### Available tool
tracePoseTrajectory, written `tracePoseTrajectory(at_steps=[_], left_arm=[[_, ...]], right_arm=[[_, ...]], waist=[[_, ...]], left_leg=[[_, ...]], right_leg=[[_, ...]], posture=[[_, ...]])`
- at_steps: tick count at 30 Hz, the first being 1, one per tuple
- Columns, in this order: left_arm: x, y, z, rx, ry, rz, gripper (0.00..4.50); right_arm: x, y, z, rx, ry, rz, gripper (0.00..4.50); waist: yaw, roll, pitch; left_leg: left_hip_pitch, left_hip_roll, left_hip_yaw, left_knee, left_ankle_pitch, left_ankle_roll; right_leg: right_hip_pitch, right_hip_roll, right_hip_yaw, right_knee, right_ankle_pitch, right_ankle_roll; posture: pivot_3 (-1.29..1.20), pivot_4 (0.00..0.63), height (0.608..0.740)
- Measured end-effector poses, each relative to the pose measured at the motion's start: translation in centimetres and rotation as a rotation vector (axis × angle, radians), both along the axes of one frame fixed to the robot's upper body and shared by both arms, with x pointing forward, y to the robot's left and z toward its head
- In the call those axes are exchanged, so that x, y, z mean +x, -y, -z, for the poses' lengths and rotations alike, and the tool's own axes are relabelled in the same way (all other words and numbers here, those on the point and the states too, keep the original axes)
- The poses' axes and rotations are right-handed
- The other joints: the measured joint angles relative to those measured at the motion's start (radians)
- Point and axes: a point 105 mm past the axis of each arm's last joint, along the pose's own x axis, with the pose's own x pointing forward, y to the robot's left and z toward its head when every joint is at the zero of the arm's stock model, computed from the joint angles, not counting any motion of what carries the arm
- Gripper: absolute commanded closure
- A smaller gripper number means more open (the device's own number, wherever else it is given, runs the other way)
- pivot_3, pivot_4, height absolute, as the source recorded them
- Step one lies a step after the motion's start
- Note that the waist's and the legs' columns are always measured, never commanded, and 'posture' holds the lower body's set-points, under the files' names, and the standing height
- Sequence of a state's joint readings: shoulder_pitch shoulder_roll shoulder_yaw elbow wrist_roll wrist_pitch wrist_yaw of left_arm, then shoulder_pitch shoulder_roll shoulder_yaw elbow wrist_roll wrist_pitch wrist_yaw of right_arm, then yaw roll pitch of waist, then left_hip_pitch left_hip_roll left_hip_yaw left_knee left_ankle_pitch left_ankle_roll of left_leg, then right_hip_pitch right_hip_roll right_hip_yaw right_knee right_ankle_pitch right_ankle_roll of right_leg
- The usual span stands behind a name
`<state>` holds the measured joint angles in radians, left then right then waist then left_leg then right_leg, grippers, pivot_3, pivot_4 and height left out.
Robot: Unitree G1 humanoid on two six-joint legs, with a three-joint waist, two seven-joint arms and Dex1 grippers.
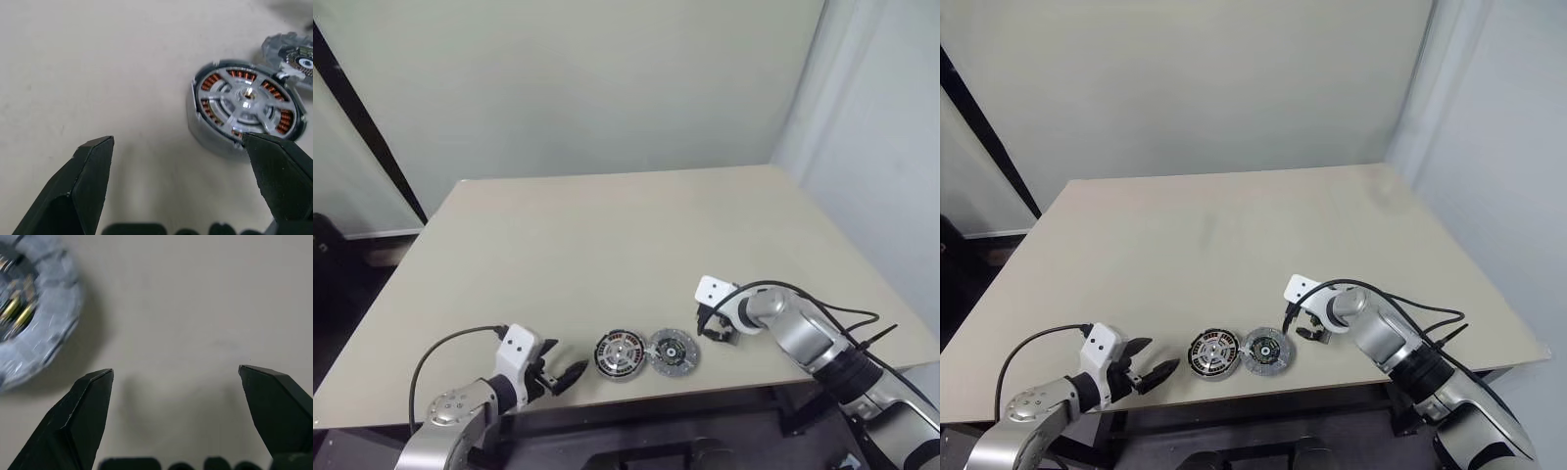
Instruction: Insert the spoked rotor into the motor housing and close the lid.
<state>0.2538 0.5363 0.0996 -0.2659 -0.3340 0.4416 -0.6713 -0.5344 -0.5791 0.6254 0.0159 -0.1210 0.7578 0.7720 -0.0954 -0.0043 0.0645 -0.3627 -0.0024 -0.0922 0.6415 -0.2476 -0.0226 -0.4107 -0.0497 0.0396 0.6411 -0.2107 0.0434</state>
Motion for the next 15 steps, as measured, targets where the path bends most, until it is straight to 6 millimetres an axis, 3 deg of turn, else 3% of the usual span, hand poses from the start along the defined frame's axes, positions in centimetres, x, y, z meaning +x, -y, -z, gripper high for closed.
tracePoseTrajectory(at_steps=[8, 15], left_arm=[[0.0, 0.0, -0.1, 0.0, 0.001, 0.011, 0.0], [0.1, 0.1, -0.2, -0.001, 0.007, 0.018, 0.0]], right_arm=[[-1.4, -1.3, 1.0, 0.099, -0.107, 0.016, 0.04], [-1.5, -4.1, -1.0, 0.314, -0.16, 0.061, 0.04]], waist=[[0.002, -0.002, 0.001], [-0.002, -0.002, 0.002]], left_leg=[[0.0, 0.0, -0.001, 0.001, 0.0, 0.0], [0.001, 0.002, -0.001, 0.001, 0.0, 0.0]], right_leg=[[0.001, 0.0, 0.0, 0.0, 0.0, 0.0], [0.0, 0.002, 0.0, 0.001, 0.0, 0.0]], posture=[[0.0, 0.0, 0.74], [0.0, 0.0, 0.74]])
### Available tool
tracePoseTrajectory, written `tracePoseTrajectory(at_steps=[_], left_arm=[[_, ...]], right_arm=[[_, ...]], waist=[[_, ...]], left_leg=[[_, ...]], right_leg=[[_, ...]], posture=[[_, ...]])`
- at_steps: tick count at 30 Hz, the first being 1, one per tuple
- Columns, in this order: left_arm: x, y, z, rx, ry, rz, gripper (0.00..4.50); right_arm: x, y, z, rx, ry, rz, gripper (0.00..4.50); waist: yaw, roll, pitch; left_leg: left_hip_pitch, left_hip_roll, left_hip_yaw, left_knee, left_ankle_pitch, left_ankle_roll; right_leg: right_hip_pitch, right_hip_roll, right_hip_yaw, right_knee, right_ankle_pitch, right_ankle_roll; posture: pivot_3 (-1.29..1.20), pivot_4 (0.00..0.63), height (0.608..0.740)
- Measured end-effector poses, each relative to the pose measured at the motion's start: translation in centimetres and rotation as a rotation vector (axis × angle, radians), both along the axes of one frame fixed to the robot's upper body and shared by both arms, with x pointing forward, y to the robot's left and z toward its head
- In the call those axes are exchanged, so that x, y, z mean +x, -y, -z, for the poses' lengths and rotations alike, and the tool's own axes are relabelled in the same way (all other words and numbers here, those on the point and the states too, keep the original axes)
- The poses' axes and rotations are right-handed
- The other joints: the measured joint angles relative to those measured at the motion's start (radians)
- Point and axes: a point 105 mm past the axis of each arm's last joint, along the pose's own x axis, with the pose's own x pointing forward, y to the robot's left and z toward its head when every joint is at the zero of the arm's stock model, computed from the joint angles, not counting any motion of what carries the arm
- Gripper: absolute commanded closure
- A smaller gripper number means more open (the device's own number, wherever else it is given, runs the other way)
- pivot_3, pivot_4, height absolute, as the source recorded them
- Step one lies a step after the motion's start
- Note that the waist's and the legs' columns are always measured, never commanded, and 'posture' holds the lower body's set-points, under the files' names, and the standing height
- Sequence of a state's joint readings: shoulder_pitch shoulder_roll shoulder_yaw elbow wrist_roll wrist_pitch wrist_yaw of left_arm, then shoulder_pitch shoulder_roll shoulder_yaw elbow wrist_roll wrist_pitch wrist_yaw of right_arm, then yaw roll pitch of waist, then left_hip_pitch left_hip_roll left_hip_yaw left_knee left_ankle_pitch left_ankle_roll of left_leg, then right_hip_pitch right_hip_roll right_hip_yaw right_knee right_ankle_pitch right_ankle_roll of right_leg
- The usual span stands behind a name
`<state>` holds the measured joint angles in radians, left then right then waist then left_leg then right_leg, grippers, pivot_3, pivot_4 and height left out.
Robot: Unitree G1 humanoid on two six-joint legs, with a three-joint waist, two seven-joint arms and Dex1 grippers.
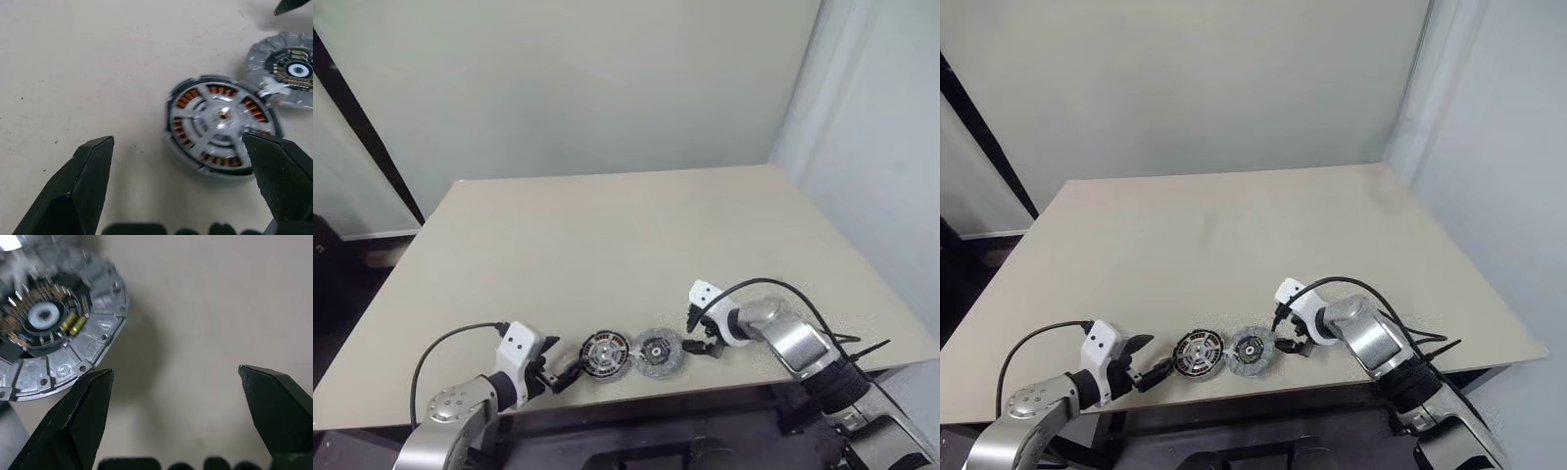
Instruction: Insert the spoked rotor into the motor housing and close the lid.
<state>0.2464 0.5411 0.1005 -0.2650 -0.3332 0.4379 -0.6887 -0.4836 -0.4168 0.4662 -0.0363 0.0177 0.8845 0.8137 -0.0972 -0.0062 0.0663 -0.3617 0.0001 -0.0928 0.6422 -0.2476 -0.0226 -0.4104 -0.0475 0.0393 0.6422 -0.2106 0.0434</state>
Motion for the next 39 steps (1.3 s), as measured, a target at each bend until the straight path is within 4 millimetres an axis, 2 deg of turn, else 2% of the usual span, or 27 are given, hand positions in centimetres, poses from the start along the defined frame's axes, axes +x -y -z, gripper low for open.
tracePoseTrajectory(at_steps=[3, 8, 11, 15, 20, 23, 30, 35, 39], left_arm=[[0.0, 0.0, 0.0, -0.001, 0.0, 0.001, 0.0], [-0.3, -0.2, 0.2, 0.002, -0.012, -0.006, 0.0], [-0.4, -0.4, 0.3, 0.004, -0.013, -0.013, 0.0], [-0.3, -1.7, -0.2, 0.024, 0.002, -0.054, 0.0], [-0.6, -2.6, -0.2, 0.033, 0.0, -0.087, 0.0], [-0.9, -2.8, 0.0, 0.034, -0.011, -0.096, 0.0], [-1.3, -3.0, 0.0, 0.033, -0.011, -0.115, 0.0], [-1.5, -3.0, 0.1, 0.028, -0.015, -0.122, 0.0], [-1.5, -2.9, 0.2, 0.025, -0.015, -0.122, 0.0]], right_arm=[[-0.5, -1.9, -0.8, 0.079, -0.03, -0.026, 0.04], [-0.9, -2.8, -1.5, 0.148, -0.088, -0.028, 0.04], [-1.5, -4.1, -1.8, 0.207, -0.138, -0.034, 0.04], [-2.1, -6.4, -2.2, 0.273, -0.163, -0.041, 0.04], [-2.9, -9.1, -1.9, 0.3, -0.136, -0.055, 0.04], [-3.1, -10.3, -0.9, 0.292, -0.107, -0.055, 0.04], [-2.9, -10.9, 0.6, 0.262, -0.023, -0.071, 0.04], [-3.2, -11.1, 0.5, 0.318, -0.008, -0.08, 0.04], [-2.6, -10.3, -0.6, 0.424, 0.003, -0.023, 0.04]], waist=[[0.002, 0.0, 0.0], [0.008, 0.0, 0.0], [0.013, 0.0, 0.0], [0.013, 0.0, 0.0], [0.015, 0.0, 0.0], [0.018, 0.0, 0.0], [0.02, 0.0, 0.0], [0.022, 0.0, 0.0], [0.023, 0.0, 0.0]], left_leg=[[0.0, -0.001, 0.0, 0.0, 0.0, 0.0], [-0.001, -0.003, 0.0, 0.0, 0.0, 0.0], [-0.001, -0.002, -0.001, 0.0, 0.0, 0.0], [0.0, -0.001, 0.0, 0.0, 0.0, 0.0], [-0.001, -0.002, 0.0, 0.0, 0.0, 0.0], [-0.001, -0.002, 0.0, 0.0, 0.0, -0.001], [-0.001, -0.002, 0.0, 0.0, 0.0, -0.001], [-0.001, -0.002, 0.0, 0.0, 0.0, -0.001], [-0.001, -0.002, 0.0, 0.0, 0.0, -0.001]], right_leg=[[0.0, -0.001, 0.0, 0.0, 0.0, 0.0], [0.0, -0.002, 0.001, -0.001, 0.0, 0.0], [0.0, -0.001, 0.0, 0.0, 0.0, 0.0], [-0.001, -0.001, 0.0, 0.0, 0.0, 0.0], [0.0, -0.002, 0.0, -0.001, 0.0, 0.0], [0.0, -0.002, 0.0, -0.001, 0.0, 0.0], [0.0, -0.002, 0.0, -0.001, 0.0, 0.0], [0.0, -0.002, 0.0, -0.001, 0.0, 0.0], [0.0, -0.002, 0.0, -0.001, 0.0, 0.0]], posture=[[0.0, 0.0, 0.74], [0.0, 0.0, 0.74], [0.0, 0.0, 0.74], [0.0, 0.0, 0.74], [0.0, 0.0, 0.74], [0.0, 0.0, 0.74], [0.0, 0.0, 0.74], [0.0, 0.0, 0.74], [0.0, 0.0, 0.74]])
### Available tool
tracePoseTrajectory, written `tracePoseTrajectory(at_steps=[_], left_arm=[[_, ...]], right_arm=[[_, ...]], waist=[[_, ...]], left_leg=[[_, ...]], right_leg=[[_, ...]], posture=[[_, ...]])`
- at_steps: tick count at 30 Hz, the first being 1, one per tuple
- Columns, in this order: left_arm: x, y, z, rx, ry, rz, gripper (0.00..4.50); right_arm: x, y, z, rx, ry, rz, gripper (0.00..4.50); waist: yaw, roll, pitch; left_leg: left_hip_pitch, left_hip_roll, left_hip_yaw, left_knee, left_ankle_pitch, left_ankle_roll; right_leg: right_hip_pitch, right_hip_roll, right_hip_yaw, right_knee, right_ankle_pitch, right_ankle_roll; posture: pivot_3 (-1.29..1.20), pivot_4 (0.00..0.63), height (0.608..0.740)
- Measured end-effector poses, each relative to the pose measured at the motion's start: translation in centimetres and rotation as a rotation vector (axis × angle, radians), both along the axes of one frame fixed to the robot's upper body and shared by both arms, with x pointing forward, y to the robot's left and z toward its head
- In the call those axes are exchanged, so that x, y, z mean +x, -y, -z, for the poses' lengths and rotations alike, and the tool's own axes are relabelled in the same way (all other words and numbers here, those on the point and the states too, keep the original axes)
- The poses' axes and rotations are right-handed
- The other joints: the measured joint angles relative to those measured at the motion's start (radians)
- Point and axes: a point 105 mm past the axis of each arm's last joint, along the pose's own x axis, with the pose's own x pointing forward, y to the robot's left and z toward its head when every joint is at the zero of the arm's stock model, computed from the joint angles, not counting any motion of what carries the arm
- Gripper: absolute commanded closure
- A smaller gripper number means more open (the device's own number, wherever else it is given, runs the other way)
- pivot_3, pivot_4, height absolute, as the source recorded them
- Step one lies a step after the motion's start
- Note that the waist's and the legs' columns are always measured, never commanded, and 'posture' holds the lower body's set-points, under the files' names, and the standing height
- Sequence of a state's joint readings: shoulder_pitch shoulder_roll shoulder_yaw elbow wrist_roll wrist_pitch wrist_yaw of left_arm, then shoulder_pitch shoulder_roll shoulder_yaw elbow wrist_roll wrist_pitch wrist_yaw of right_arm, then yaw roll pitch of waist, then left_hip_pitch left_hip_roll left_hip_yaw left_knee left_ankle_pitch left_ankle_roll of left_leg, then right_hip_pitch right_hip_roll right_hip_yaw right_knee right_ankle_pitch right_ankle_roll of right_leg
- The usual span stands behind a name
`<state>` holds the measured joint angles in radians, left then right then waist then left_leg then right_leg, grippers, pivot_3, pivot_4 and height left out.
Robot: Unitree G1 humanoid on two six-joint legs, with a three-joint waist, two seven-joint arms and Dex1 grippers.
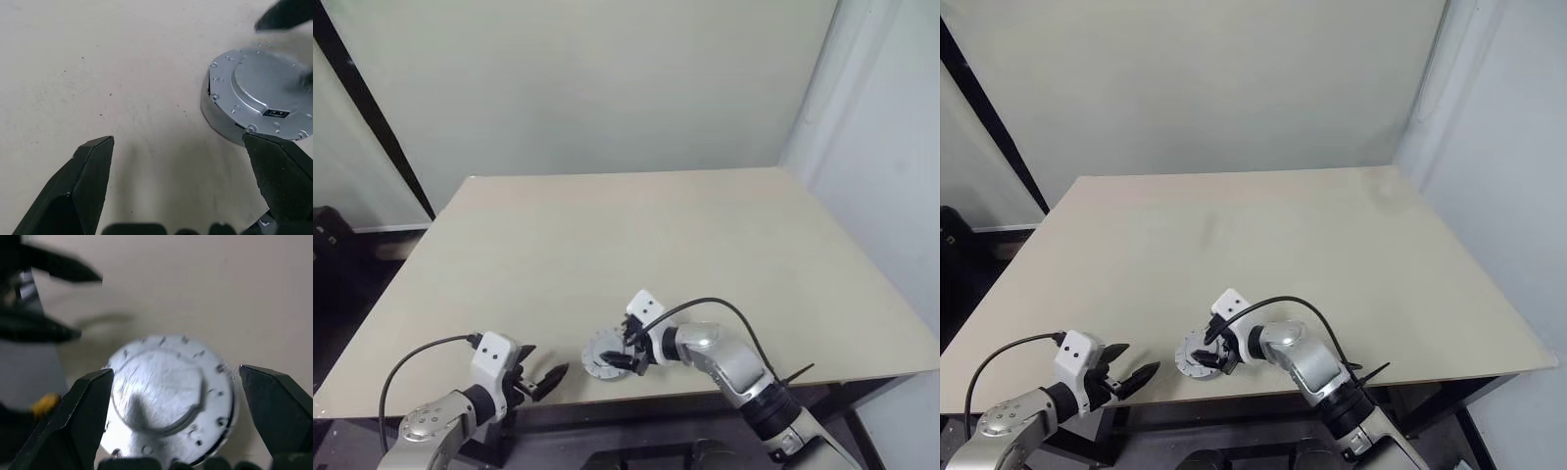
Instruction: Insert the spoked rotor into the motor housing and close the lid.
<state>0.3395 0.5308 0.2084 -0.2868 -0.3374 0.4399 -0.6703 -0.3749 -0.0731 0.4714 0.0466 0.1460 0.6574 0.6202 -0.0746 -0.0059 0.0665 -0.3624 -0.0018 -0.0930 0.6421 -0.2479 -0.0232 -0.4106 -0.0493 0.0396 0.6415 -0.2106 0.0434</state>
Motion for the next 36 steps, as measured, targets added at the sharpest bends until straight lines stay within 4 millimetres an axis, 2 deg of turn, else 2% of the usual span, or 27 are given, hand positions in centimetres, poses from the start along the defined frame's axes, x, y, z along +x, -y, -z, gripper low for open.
tracePoseTrajectory(at_steps=[4, 7, 13, 21, 30, 36], left_arm=[[0.0, 0.2, -0.1, -0.013, 0.004, 0.003, 0.0], [0.1, 0.3, -0.2, -0.024, 0.008, 0.011, 0.0], [0.8, 0.7, -1.1, -0.045, 0.046, 0.052, 0.0], [0.3, 0.8, -1.1, -0.065, 0.053, 0.099, 0.0], [-1.3, 0.9, -0.1, -0.093, 0.009, 0.11, 0.0], [-1.4, 0.9, -0.1, -0.095, 0.012, 0.115, 0.0]], right_arm=[[-0.6, 0.8, -0.9, 0.112, -0.008, 0.018, 0.04], [-1.4, 1.2, -0.6, 0.136, -0.005, -0.002, 0.04], [-2.3, 0.0, -0.3, 0.143, 0.051, -0.05, 0.04], [-1.9, -1.3, 1.0, 0.097, 0.107, -0.052, 0.04], [-1.6, -1.2, 2.8, 0.029, 0.119, -0.017, 0.04], [-1.4, -1.1, 3.1, 0.007, 0.13, -0.007, 0.04]], waist=[[0.0, 0.0, 0.0], [0.0, 0.0, 0.0], [0.0, 0.0, 0.0], [0.0, 0.0, 0.0], [0.0, 0.001, 0.001], [0.0, 0.001, 0.001]], left_leg=[[0.0, 0.0, 0.0, 0.0, 0.0, 0.0], [0.0, 0.0, 0.0, 0.0, 0.0, 0.0], [0.001, 0.001, 0.001, 0.0, -0.001, -0.001], [0.0, 0.0, 0.0, 0.0, -0.001, -0.001], [0.0, 0.001, 0.0, 0.0, -0.001, -0.001], [0.001, 0.001, 0.0, 0.0, -0.001, -0.001]], right_leg=[[0.0, 0.0, 0.0, 0.0, 0.0, 0.0], [0.0, 0.0, 0.0, 0.0, 0.0, 0.0], [0.0, 0.0, 0.0, 0.0, 0.0, 0.0], [0.0, 0.0, 0.0, 0.0, 0.0, 0.0], [0.0, 0.0, 0.0, 0.0, 0.0, 0.0], [0.0, 0.0, 0.0, 0.0, 0.0, 0.0]], posture=[[0.0, 0.0, 0.74], [0.0, 0.0, 0.74], [0.0, 0.0, 0.74], [0.0, 0.0, 0.74], [0.0, 0.0, 0.74], [0.0, 0.0, 0.74]])
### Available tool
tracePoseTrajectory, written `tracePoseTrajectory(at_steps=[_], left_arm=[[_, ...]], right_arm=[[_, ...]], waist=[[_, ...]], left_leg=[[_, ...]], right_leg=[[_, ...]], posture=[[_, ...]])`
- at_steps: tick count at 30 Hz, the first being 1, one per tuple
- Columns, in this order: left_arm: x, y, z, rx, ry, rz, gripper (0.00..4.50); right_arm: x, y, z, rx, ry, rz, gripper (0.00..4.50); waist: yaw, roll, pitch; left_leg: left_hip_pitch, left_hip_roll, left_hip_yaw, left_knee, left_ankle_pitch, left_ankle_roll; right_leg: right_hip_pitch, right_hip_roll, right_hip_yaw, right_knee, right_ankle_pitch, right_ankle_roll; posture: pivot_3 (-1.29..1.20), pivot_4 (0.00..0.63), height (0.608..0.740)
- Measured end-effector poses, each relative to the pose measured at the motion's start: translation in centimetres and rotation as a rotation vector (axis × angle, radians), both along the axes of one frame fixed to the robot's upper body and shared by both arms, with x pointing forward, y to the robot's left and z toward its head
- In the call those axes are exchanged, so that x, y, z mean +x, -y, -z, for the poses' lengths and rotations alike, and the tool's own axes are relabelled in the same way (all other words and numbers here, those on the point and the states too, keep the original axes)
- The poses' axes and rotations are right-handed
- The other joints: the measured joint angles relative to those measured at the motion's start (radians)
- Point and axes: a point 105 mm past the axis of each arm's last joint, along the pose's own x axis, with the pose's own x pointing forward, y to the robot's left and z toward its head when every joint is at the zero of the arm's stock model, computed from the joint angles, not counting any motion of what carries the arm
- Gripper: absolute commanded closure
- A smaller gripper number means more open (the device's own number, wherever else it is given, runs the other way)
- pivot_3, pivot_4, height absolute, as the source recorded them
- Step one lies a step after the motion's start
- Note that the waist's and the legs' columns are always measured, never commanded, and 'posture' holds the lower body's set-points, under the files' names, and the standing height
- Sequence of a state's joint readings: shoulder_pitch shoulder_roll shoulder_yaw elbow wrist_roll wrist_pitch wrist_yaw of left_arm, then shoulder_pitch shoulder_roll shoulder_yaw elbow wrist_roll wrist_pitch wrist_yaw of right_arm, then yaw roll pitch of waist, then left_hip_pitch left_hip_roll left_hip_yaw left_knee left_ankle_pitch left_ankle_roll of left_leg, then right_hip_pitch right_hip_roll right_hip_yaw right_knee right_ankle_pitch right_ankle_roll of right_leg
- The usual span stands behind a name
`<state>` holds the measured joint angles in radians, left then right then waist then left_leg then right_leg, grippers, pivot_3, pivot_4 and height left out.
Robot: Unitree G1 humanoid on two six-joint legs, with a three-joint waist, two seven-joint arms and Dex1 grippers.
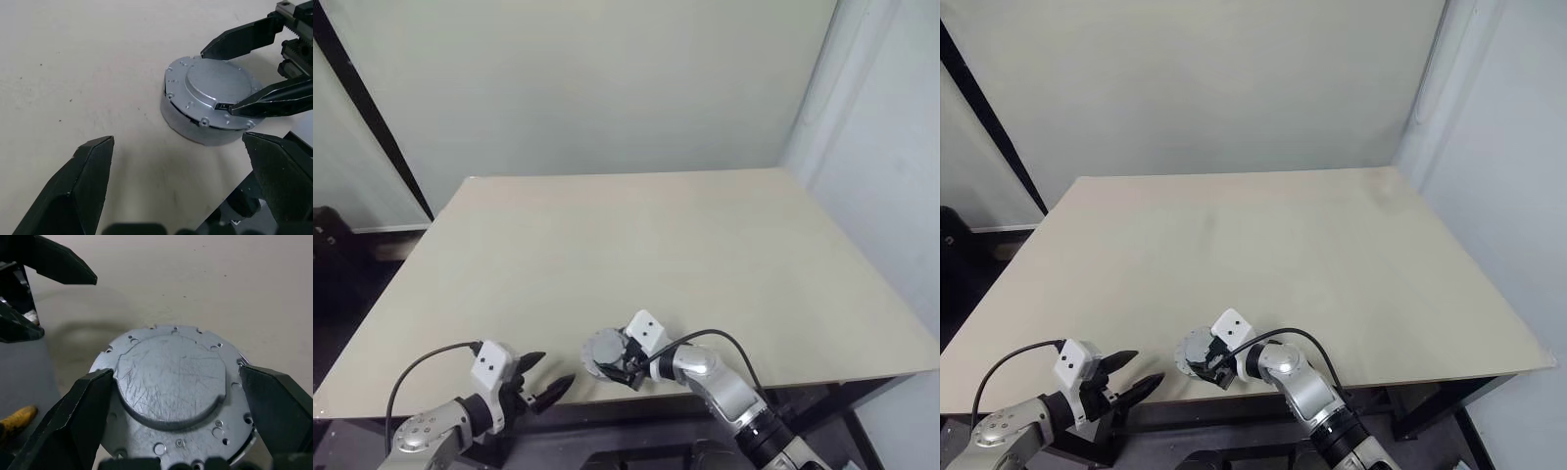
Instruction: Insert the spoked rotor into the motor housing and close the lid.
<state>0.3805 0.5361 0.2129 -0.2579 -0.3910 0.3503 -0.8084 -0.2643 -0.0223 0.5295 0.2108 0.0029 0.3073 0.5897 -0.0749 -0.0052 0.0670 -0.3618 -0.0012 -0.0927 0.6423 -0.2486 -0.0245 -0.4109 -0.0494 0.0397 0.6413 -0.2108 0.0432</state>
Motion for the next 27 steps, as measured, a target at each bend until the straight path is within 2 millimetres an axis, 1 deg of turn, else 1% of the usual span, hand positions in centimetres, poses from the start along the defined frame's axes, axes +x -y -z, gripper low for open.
tracePoseTrajectory(at_steps=[3, 6, 7, 8, 16, 27], left_arm=[[0.02, 0.02, -0.05, 0.001, 0.005, 0.001, 0.0], [0.04, 0.04, -0.09, 0.001, 0.009, 0.002, 0.0], [0.04, 0.05, -0.1, 0.001, 0.01, 0.003, 0.0], [0.04, 0.02, -0.07, 0.001, 0.01, 0.002, 0.0], [-0.02, -0.05, 0.28, -0.004, 0.002, -0.003, 0.0], [0.09, 0.04, 0.45, -0.006, 0.003, -0.001, 0.0]], right_arm=[[0.04, -0.15, 0.02, -0.001, 0.002, 0.007, 0.04], [0.08, -0.29, 0.0, 0.001, 0.003, 0.014, 0.59], [0.03, -0.43, -0.02, 0.003, 0.002, 0.013, 0.97], [0.01, -0.49, 0.0, 0.003, 0.002, 0.013, 1.21], [0.06, -0.52, 0.02, -0.001, 0.006, 0.023, 1.23], [-0.03, -0.72, -0.03, -0.058, 0.069, 0.015, 1.23]], waist=[[0.0, 0.0, 0.0], [0.0, 0.0, 0.0], [0.0, 0.0, 0.0], [0.0, 0.0, 0.0], [0.0, 0.0, 0.0], [0.0, 0.0, 0.0]], left_leg=[[0.0, 0.0, 0.0, 0.0, 0.0, 0.0], [0.0, 0.0, 0.0, 0.0, 0.0, 0.0], [0.0, 0.0, 0.0, 0.0, 0.0, 0.0], [0.0, 0.0, 0.0, 0.0, 0.0, 0.0], [0.001, 0.0, 0.0, 0.0, 0.0, 0.0], [0.001, 0.0, 0.0, 0.0, 0.0, 0.0]], right_leg=[[0.0, 0.0, 0.0, 0.0, 0.0, 0.0], [0.0, 0.0, 0.0, 0.0, 0.0, 0.0], [0.0, 0.0, 0.0, 0.0, 0.0, 0.0], [0.0, 0.0, 0.0, 0.0, 0.0, 0.0], [0.0, 0.0, 0.0, 0.0, 0.0, 0.0], [0.0, 0.0, 0.0, 0.0, 0.0, 0.0]], posture=[[0.0, 0.0, 0.74], [0.0, 0.0, 0.74], [0.0, 0.0, 0.74], [0.0, 0.0, 0.74], [0.0, 0.0, 0.74], [0.0, 0.0, 0.74]])
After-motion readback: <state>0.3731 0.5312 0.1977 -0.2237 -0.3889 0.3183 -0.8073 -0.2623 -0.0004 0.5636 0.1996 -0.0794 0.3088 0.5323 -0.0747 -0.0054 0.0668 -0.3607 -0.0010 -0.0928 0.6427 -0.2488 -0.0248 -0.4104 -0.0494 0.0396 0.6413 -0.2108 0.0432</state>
